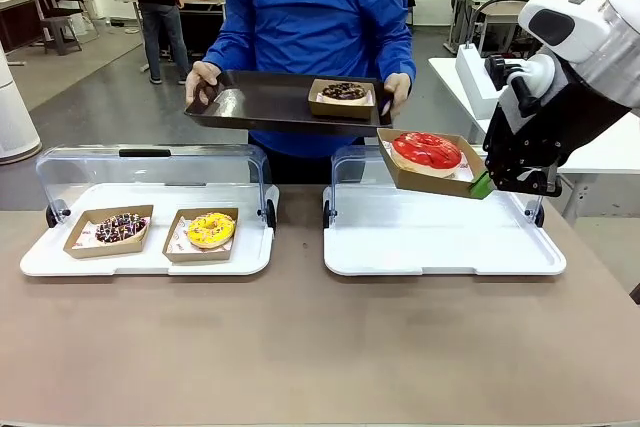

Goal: Provide the desired donut to the person.
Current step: Place the picked Paper togo box onto the Handle tray extended by the person.

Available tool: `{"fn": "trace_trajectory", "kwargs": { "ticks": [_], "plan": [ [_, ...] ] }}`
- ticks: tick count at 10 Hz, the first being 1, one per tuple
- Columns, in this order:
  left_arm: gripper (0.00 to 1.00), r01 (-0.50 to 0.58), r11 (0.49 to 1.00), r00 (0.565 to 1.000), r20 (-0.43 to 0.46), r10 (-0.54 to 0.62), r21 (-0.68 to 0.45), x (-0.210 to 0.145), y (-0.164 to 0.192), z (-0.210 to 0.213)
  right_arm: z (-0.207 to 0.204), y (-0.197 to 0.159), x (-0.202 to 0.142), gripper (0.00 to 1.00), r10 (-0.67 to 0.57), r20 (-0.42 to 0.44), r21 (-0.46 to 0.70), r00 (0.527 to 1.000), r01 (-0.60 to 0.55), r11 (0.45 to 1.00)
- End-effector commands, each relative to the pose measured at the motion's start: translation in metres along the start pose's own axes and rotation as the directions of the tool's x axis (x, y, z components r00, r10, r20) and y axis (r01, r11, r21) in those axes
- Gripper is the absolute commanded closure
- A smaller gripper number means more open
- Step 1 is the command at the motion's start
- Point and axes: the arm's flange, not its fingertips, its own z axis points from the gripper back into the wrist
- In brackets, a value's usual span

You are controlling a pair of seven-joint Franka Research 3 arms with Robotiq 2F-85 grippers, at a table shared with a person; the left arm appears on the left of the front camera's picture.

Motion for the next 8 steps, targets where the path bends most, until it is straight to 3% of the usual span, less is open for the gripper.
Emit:
{"fn": "trace_trajectory", "kwargs": {
  "ticks": [1,8],
  "plan": [
    [0.0,-0.013,1.0,1.0,-0.006,0.013,-0.007,0.0,-0.0004,0.0015,0.0024,-0.0015,-0.0011,1.0,0.003,-0.009,0.004,1.0,-0.003,1.0],
    [0.0,-0.013,1.0,1.0,-0.006,0.013,-0.007,0.0,-0.0004,0.0015,0.0024,-0.0015,-0.0011,1.0,0.003,-0.009,0.004,1.0,-0.003,1.0]
  ]
}}
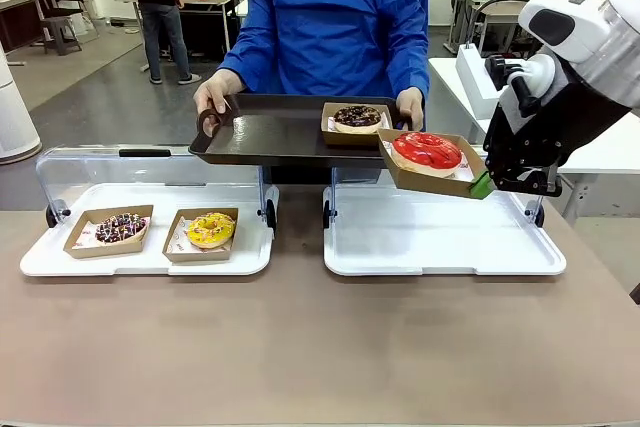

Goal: Provide the desired donut to the person.
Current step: Place the picked Paper togo box onto the Handle tray extended by the person.

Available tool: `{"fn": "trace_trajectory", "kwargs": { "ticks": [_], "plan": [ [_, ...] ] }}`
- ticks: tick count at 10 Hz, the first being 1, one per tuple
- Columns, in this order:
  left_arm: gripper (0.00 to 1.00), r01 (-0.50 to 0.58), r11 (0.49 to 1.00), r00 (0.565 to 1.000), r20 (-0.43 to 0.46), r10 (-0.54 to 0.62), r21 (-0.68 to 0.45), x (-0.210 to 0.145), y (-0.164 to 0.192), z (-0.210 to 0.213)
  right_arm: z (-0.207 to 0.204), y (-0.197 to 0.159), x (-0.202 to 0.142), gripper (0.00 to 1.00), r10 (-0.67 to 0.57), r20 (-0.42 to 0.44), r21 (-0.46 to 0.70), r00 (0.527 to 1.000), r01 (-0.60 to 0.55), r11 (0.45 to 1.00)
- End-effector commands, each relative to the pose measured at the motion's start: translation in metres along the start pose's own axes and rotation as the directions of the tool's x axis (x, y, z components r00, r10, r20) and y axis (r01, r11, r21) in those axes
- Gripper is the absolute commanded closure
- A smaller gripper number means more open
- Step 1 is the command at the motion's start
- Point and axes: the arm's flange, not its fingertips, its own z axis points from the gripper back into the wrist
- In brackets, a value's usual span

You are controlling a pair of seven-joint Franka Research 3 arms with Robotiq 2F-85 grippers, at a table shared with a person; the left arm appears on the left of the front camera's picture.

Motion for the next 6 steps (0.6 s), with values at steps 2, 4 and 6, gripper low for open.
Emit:
{"fn": "trace_trajectory", "kwargs": {
  "ticks": [2,4,6],
  "plan": [
    [0.0,-0.013,1.0,1.0,-0.006,0.013,-0.007,0.0,-0.0004,0.0015,0.0024,-0.0013,-0.0008,1.0,0.003,-0.009,0.004,1.0,-0.003,1.0],
    [0.0,-0.013,1.0,1.0,-0.006,0.013,-0.007,0.0,-0.0004,0.0015,0.0024,-0.0013,-0.0008,1.0,0.003,-0.009,0.004,1.0,-0.003,1.0],
    [0.0,-0.013,1.0,1.0,-0.006,0.013,-0.007,0.0,-0.0004,0.0015,0.0024,-0.0013,-0.0008,1.0,0.003,-0.009,0.004,1.0,-0.003,1.0]
  ]
}}
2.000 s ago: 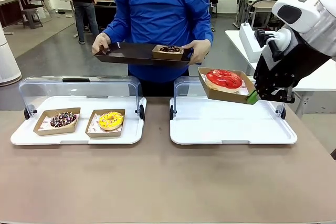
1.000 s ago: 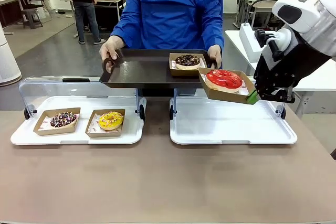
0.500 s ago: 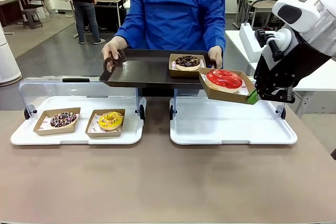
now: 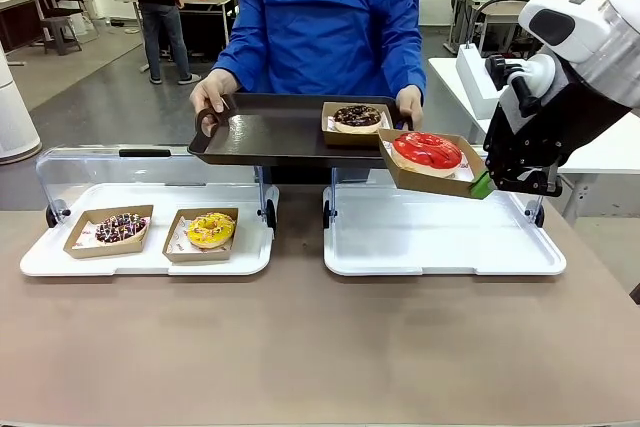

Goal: Provide the desired donut to the person.
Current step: Place the picked Paper togo box onto the Handle tray extended by the person.

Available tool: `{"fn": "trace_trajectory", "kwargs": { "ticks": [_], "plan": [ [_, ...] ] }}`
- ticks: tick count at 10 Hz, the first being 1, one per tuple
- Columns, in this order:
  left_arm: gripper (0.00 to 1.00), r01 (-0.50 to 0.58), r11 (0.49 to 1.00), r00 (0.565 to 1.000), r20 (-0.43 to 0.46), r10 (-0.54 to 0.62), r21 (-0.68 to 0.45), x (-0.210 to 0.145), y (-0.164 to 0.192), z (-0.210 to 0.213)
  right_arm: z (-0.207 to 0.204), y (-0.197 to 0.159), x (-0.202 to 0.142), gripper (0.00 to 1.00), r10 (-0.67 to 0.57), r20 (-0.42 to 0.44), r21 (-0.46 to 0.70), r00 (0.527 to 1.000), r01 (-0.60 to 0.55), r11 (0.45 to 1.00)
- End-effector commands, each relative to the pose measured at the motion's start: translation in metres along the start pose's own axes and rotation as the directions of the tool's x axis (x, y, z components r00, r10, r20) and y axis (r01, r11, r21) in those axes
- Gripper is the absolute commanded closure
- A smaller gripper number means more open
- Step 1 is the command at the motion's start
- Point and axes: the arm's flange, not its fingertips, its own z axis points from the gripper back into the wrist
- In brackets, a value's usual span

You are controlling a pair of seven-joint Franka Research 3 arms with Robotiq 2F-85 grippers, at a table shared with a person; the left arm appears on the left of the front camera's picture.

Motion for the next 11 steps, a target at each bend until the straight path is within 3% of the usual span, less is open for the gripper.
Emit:
{"fn": "trace_trajectory", "kwargs": {
  "ticks": [1,4,6,9,11],
  "plan": [
    [0.0,-0.013,1.0,1.0,-0.006,0.013,-0.007,0.0,0.0,0.001,0.002,-0.001,-0.001,1.0,0.003,-0.009,0.004,1.0,-0.003,1.0],
    [0.0,-0.013,1.0,1.0,-0.006,0.013,-0.007,0.0,0.0,0.001,0.0,0.0,0.0,0.99,0.0,0.0,0.0,1.0,0.0,1.0],
    [0.0,-0.013,1.0,1.0,-0.006,0.013,-0.007,0.0,0.0,0.001,0.003,-0.052,0.043,0.99,0.05,0.025,-0.008,0.998,-0.05,0.999],
    [0.0,-0.013,1.0,1.0,-0.006,0.013,-0.007,0.0,0.0,0.001,-0.01,-0.167,0.146,0.99,0.008,-0.155,0.038,0.988,-0.002,0.999],
    [0.0,-0.013,1.0,1.0,-0.006,0.013,-0.007,0.0,0.0,0.001,-0.052,-0.219,0.203,0.99,-0.051,-0.203,-0.021,0.978,0.048,0.999]
  ]
}}
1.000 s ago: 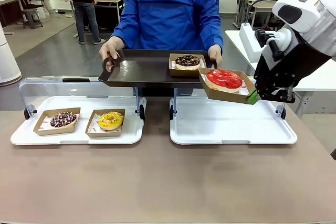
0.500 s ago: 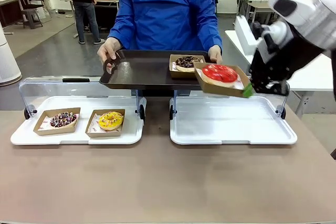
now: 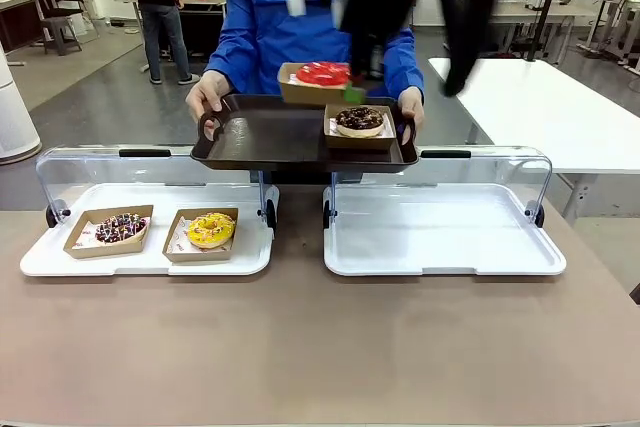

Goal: Provide the desired donut to the person.
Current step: Place the picked Paper togo box onto the Handle tray extended by the person.

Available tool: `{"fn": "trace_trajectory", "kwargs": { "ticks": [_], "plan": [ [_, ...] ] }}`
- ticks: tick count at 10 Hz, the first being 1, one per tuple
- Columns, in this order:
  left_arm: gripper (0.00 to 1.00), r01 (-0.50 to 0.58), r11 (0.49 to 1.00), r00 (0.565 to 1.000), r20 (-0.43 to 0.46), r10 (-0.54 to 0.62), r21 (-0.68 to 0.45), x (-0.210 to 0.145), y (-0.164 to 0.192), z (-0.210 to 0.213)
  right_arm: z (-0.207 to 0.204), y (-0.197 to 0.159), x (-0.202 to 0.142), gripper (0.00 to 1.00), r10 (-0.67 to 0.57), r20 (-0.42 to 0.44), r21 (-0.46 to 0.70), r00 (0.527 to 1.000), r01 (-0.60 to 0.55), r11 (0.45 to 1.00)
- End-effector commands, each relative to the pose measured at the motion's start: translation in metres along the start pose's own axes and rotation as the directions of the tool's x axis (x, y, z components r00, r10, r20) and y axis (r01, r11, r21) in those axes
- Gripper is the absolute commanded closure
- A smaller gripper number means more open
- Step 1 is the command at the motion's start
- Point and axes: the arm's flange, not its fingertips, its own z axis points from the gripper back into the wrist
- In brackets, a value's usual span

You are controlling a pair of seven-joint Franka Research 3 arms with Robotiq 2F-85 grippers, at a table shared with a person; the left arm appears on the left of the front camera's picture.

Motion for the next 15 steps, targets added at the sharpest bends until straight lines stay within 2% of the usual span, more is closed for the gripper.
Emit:
{"fn": "trace_trajectory", "kwargs": {
  "ticks": [1,5,10,12,13,14,15],
  "plan": [
    [0.0,-0.013,1.0,1.0,-0.005,0.013,-0.006,0.0,0.0,0.002,-0.022,-0.038,0.061,0.99,-0.028,-0.065,-0.044,0.997,0.025,0.999],
    [0.0,-0.013,1.0,1.0,-0.005,0.013,-0.006,0.0,0.0,0.002,-0.083,-0.038,0.099,0.99,0.082,-0.074,-0.037,0.994,-0.084,0.996],
    [0.0,-0.013,1.0,1.0,-0.005,0.013,-0.006,0.0,0.0,0.002,-0.126,-0.036,0.092,0.99,0.093,-0.079,-0.004,0.993,-0.093,0.996],
    [0.0,-0.013,1.0,1.0,-0.005,0.013,-0.006,0.0,0.0,0.002,-0.14,-0.039,0.089,0.99,0.083,-0.109,0.026,0.991,-0.081,0.996],
    [0.0,-0.013,1.0,1.0,-0.005,0.013,-0.006,0.0,0.0,0.002,-0.14,-0.04,0.088,0.4,0.082,-0.081,0.032,0.993,-0.08,0.996],
    [0.0,-0.013,1.0,1.0,-0.005,0.013,-0.006,0.0,0.0,0.002,-0.135,-0.042,0.087,0.39,0.072,-0.082,0.034,0.994,-0.069,0.997],
    [0.0,-0.013,1.0,1.0,-0.005,0.013,-0.006,0.0,0.0,0.002,-0.131,-0.045,0.086,0.0,0.069,-0.069,0.041,0.995,-0.067,0.997]
  ]
}}
